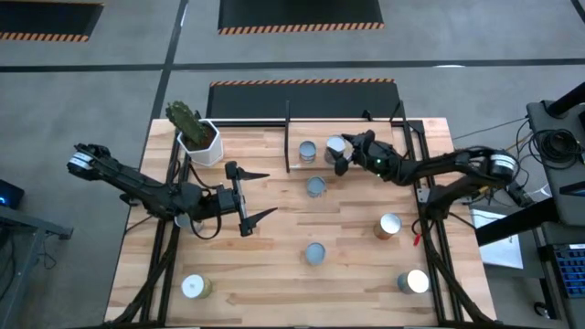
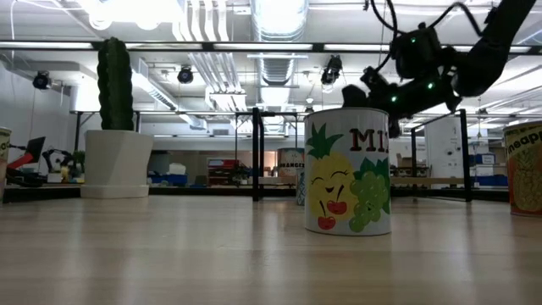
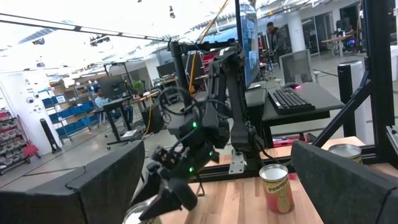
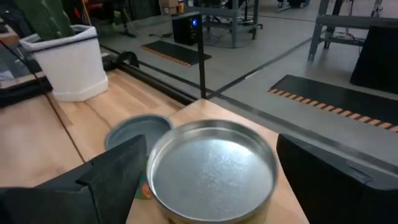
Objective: Pick and place cans onto a shelf
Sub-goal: Put the canned tomatoes on the shelf
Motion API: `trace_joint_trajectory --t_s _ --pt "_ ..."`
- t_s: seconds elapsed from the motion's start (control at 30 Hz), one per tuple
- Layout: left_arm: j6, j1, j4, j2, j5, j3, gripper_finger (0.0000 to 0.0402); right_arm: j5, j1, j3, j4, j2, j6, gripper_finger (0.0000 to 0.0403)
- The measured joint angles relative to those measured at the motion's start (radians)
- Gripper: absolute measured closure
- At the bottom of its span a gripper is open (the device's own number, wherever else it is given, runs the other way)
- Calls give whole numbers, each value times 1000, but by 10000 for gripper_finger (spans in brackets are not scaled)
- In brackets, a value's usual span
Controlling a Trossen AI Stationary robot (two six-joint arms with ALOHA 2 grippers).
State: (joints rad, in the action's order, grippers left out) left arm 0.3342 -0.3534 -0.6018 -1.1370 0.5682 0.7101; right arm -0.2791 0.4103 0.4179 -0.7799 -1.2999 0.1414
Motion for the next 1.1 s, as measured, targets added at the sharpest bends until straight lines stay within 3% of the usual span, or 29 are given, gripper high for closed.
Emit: trace_joint_trajectory --t_s 0.23,0.5,0.63,0.73,0.9,1.0,1.1 --pt "-4 0 1 0 0 0 16 112 -10 25 246 243 60 73" --pt "-6 0 4 0 0 0 15 140 -153 249 795 394 107 76" --pt "-11 0 5 0 0 0 15 126 -234 396 1079 386 188 76" --pt "-12 0 5 0 0 0 15 47 -281 477 1236 358 262 76" --pt "-22 0 3 0 0 0 15 16 -294 569 1339 279 282 81" --pt "-23 0 -2 0 0 0 15 17 -277 622 1354 214 256 111" --pt "-25 0 -3 0 0 0 15 16 -238 682 1376 143 217 166"
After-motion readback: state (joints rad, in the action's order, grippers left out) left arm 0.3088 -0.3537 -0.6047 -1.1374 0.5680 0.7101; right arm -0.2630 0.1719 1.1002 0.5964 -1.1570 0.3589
